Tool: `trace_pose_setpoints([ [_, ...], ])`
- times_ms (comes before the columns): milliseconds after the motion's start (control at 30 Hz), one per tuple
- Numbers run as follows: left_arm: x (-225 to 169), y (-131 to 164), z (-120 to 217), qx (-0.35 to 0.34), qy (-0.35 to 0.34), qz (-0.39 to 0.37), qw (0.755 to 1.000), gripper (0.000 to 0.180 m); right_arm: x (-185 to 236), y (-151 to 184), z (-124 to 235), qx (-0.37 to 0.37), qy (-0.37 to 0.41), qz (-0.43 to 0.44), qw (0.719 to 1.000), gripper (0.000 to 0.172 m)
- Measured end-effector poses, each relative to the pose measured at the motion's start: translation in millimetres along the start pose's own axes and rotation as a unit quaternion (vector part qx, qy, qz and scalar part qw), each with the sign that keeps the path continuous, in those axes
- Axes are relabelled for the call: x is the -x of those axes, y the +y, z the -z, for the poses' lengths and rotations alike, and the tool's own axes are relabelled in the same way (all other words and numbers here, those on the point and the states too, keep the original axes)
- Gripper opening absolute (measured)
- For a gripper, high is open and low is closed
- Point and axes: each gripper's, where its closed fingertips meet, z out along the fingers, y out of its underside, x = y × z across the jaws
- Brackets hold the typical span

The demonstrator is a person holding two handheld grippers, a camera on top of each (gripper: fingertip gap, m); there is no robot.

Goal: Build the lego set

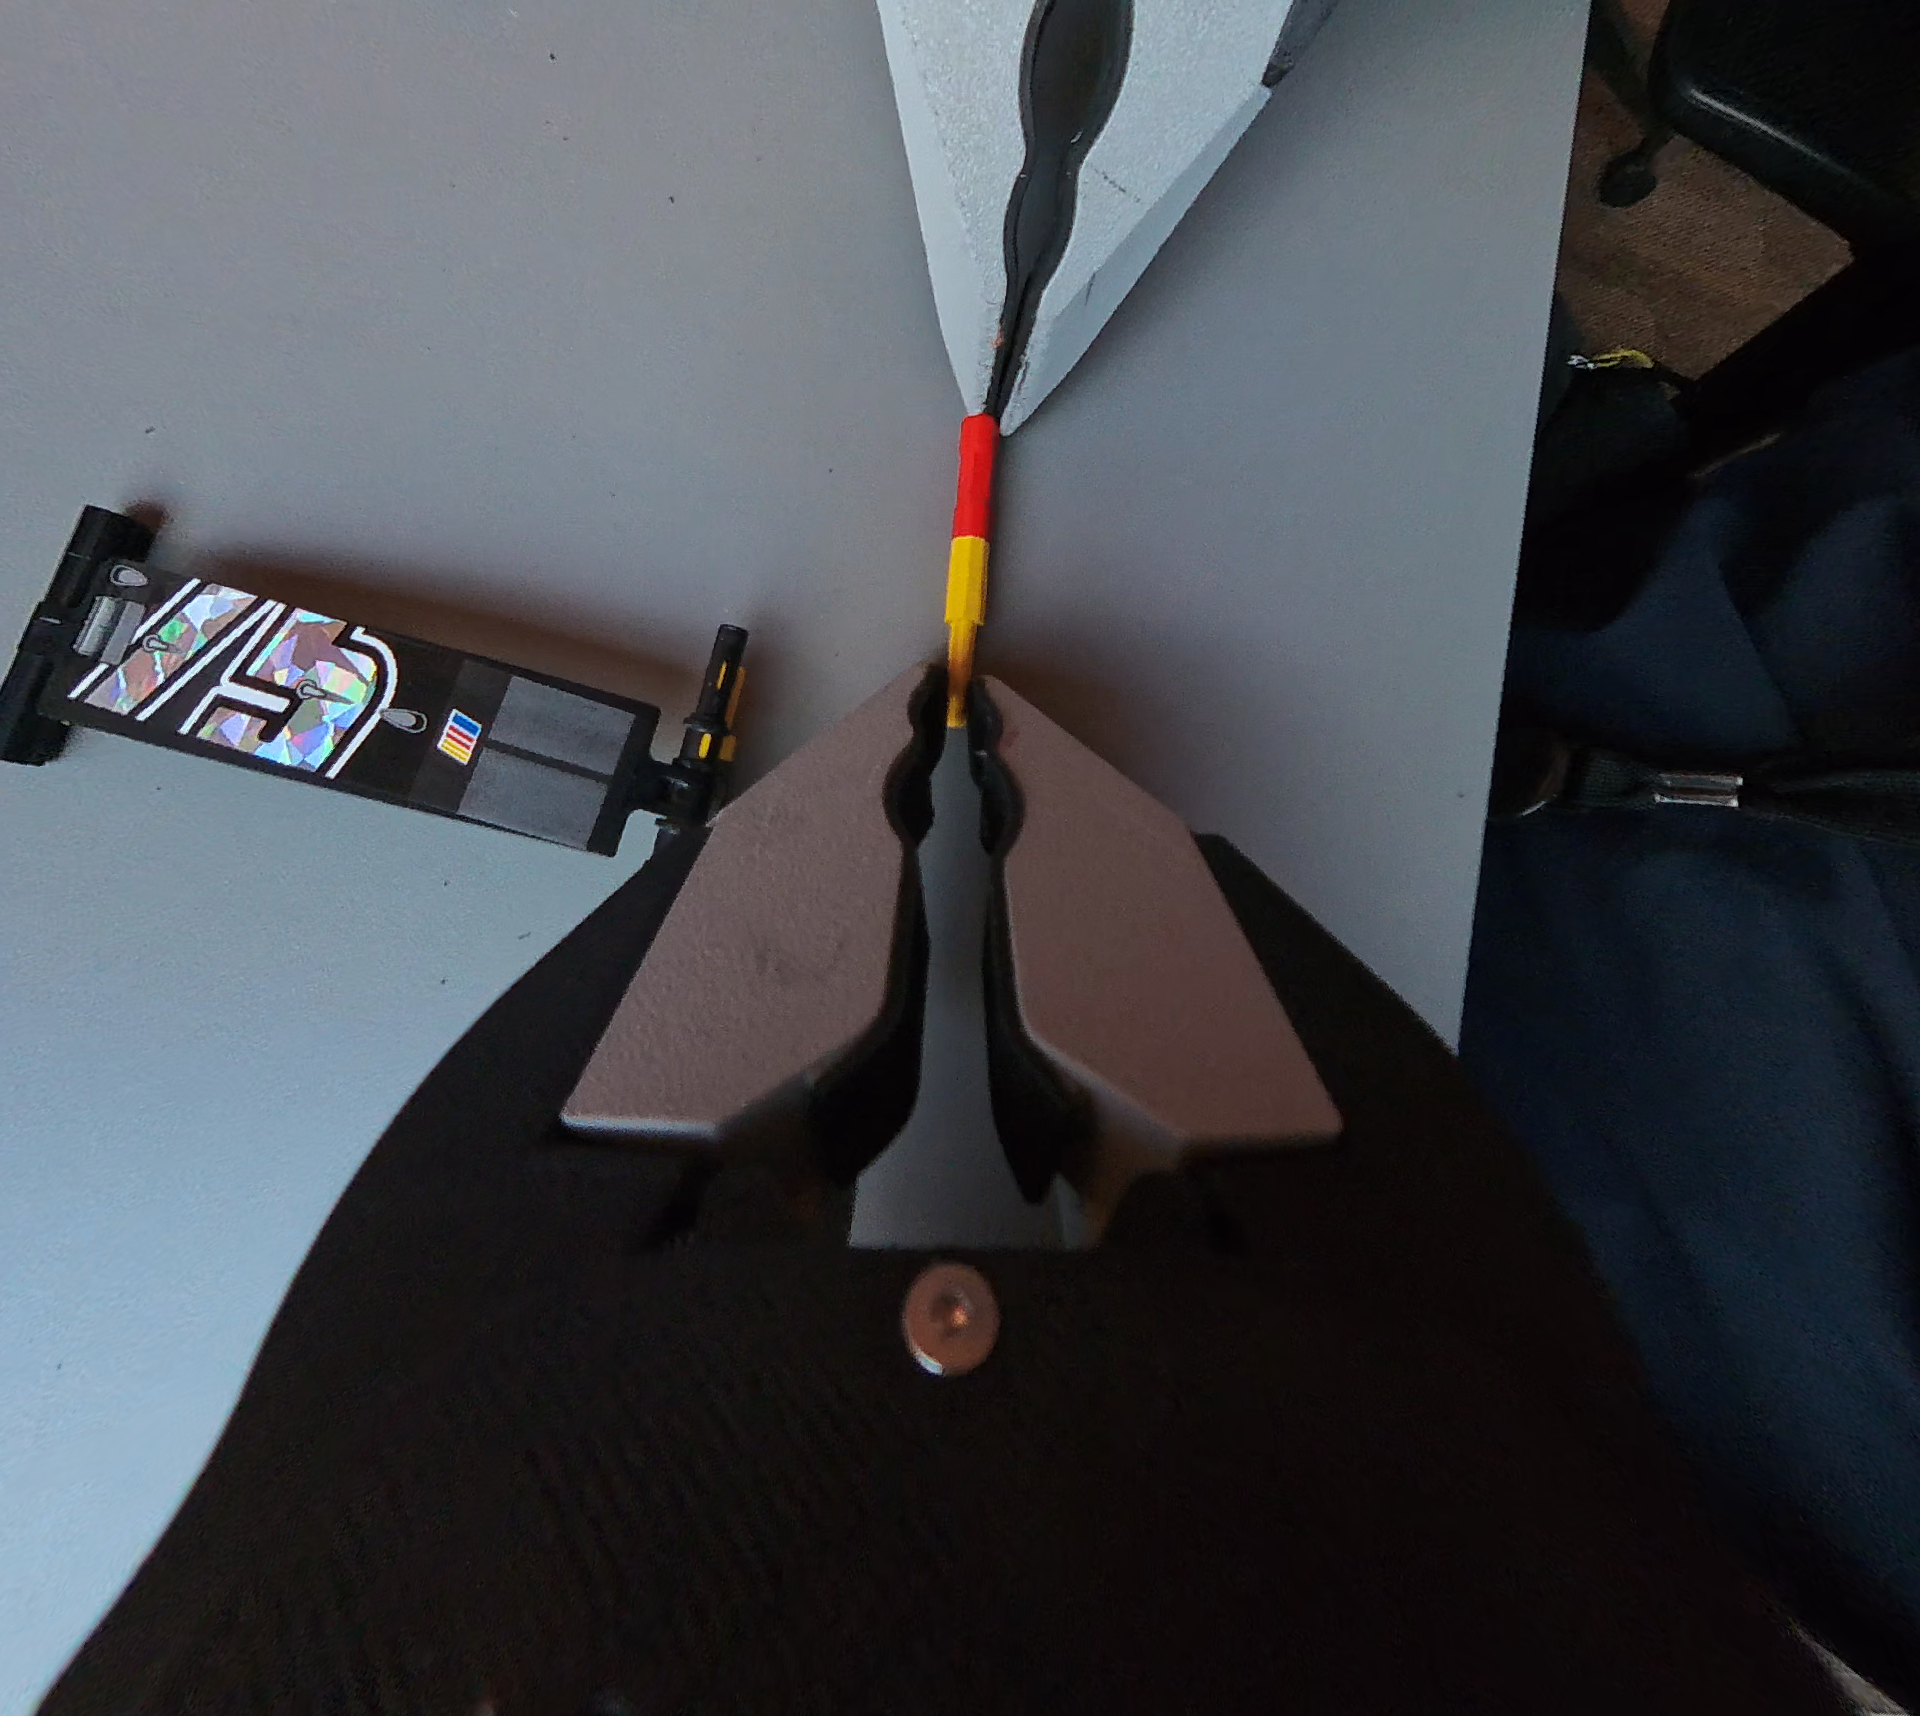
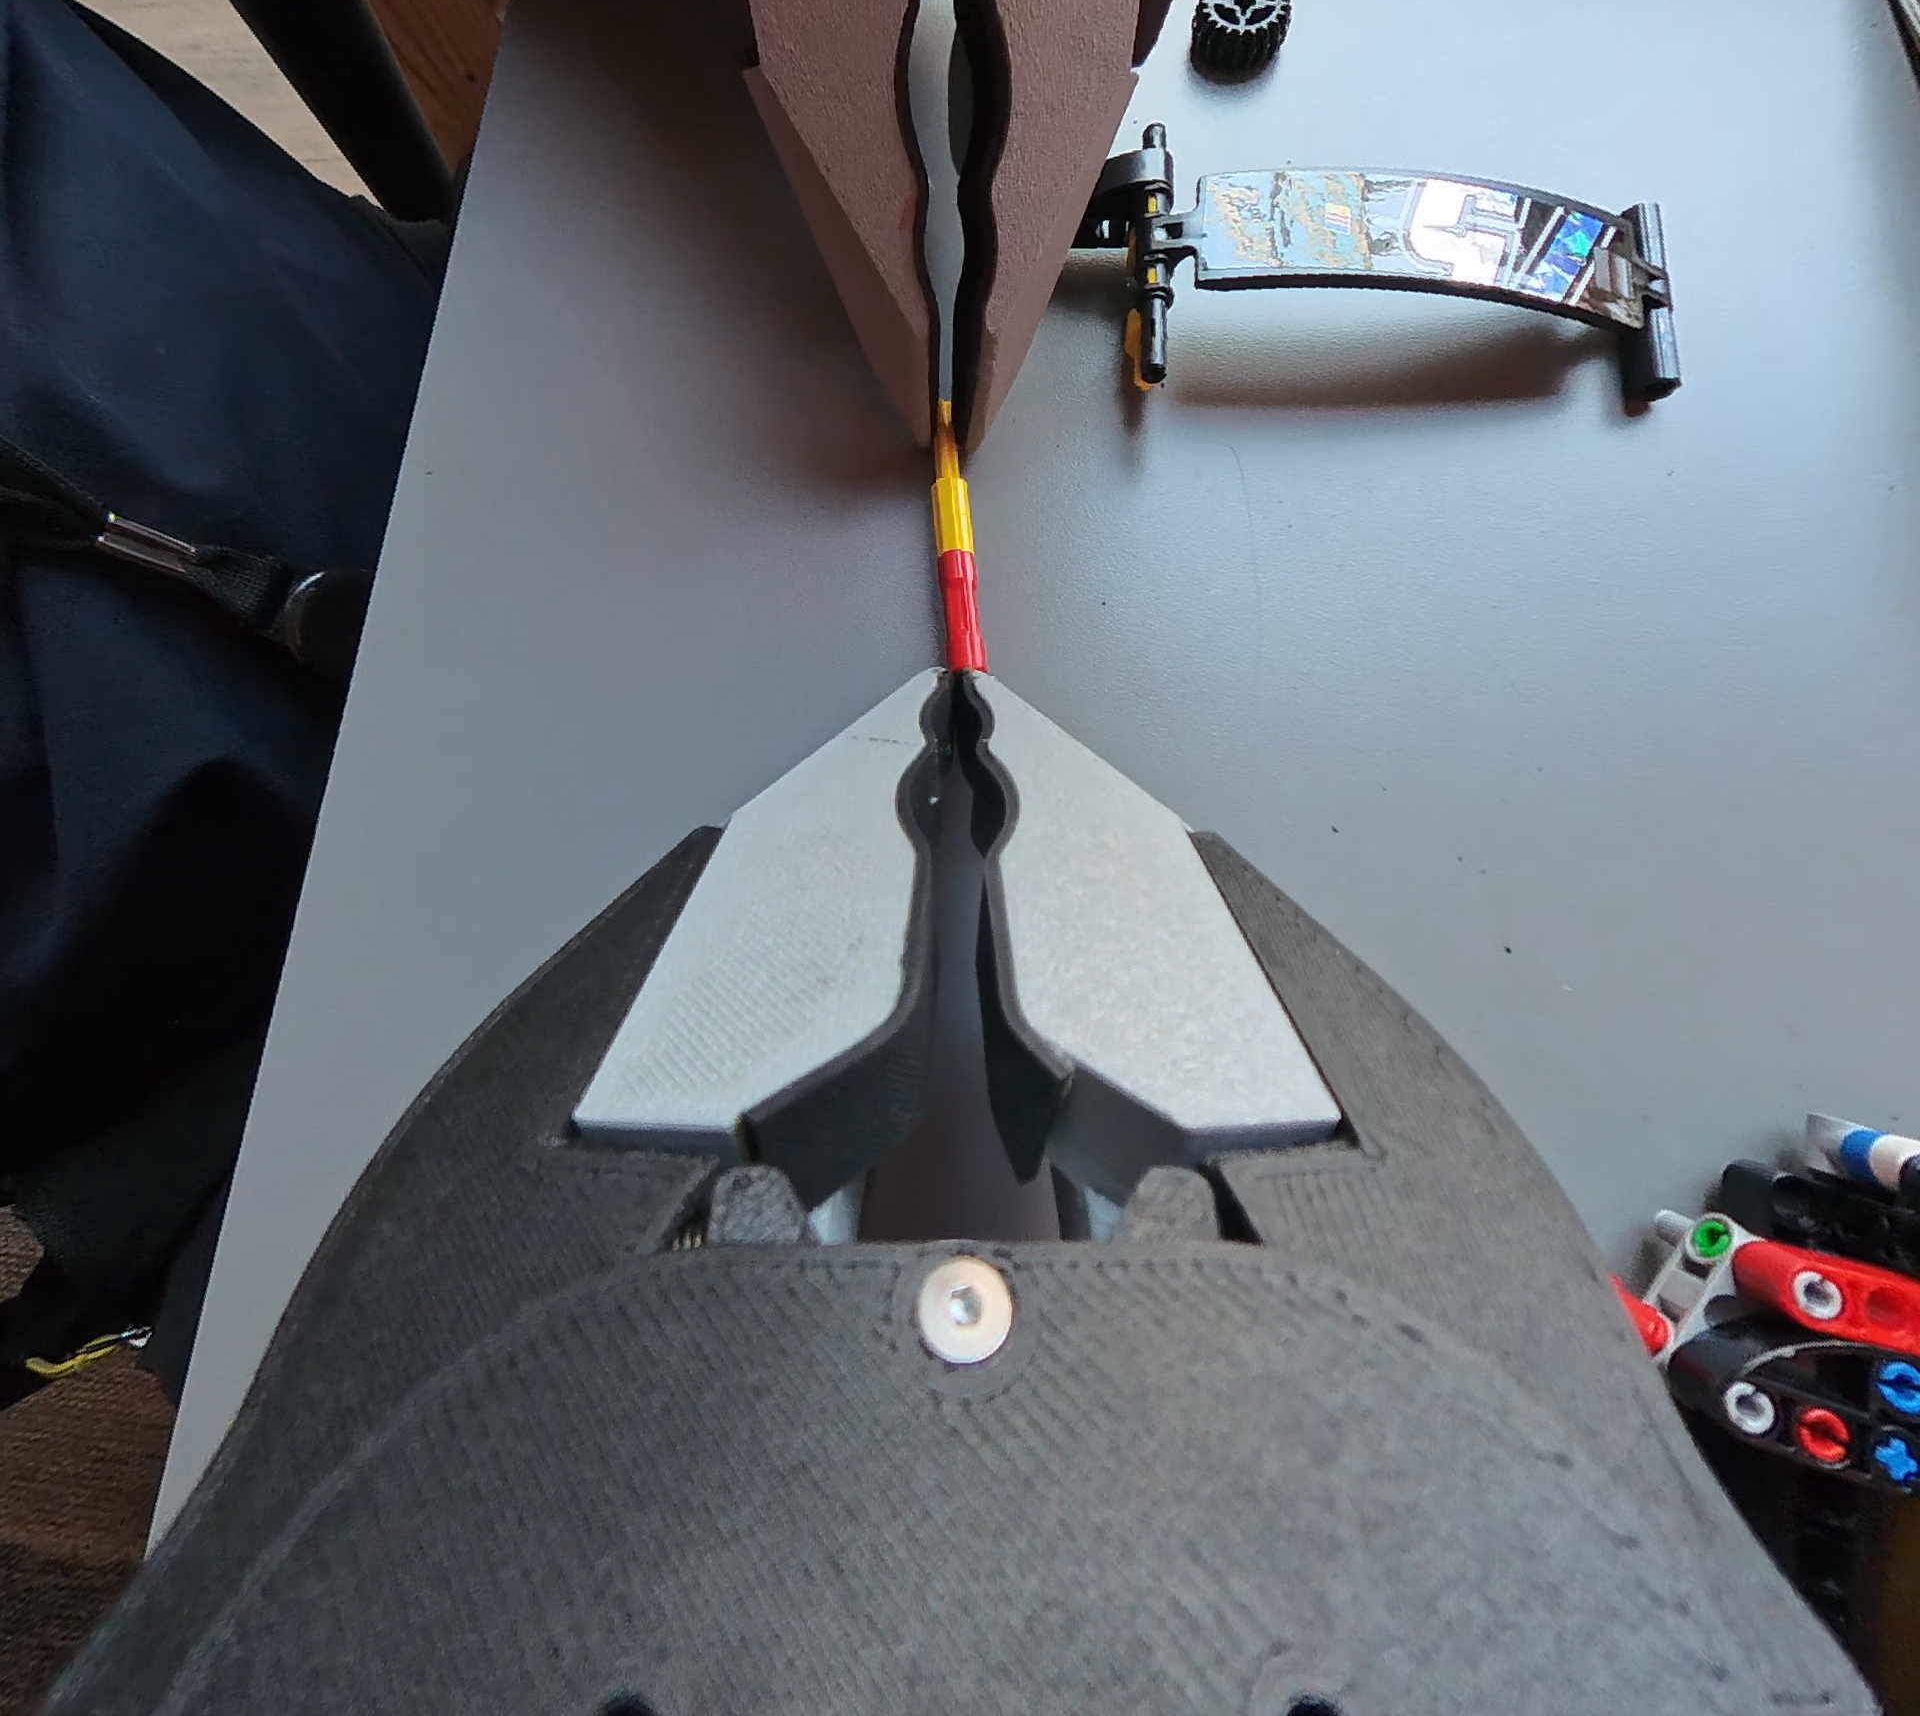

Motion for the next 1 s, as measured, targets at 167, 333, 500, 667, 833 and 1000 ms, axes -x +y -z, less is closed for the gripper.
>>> trace_pose_setpoints([
  [167, 0, -1, -1, -0.002, -0.007, -0.002, 1.0, 0.0, 0, 0, 0, 0.003, 0.005, 0.003, 1.0, 0.0],
  [333, 0, -2, -2, -0.001, -0.018, 0.001, 1.0, 0.0, 0, -1, 0, 0.008, 0.009, -0.001, 1.0, 0.0],
  [500, 0, -4, -4, -0.008, -0.014, -0.001, 1.0, 0.0, -1, -2, -1, 0.013, 0.012, 0.0, 1.0, 0.0],
  [667, 0, -6, -5, -0.001, -0.005, -0.013, 1.0, 0.0, 0, -2, -2, 0.016, 0.003, 0.01, 1.0, 0.0],
  [833, -4, -5, -3, -0.01, 0.039, 0.012, 0.999, 0.002, -1, -3, -2, -0.003, -0.026, -0.015, 1.0, 0.0],
  [1000, -4, 6, 14, 0.017, 0.012, -0.096, 0.995, 0.008, 1, -3, -2, -0.004, -0.028, -0.006, 1.0, 0.0],
])
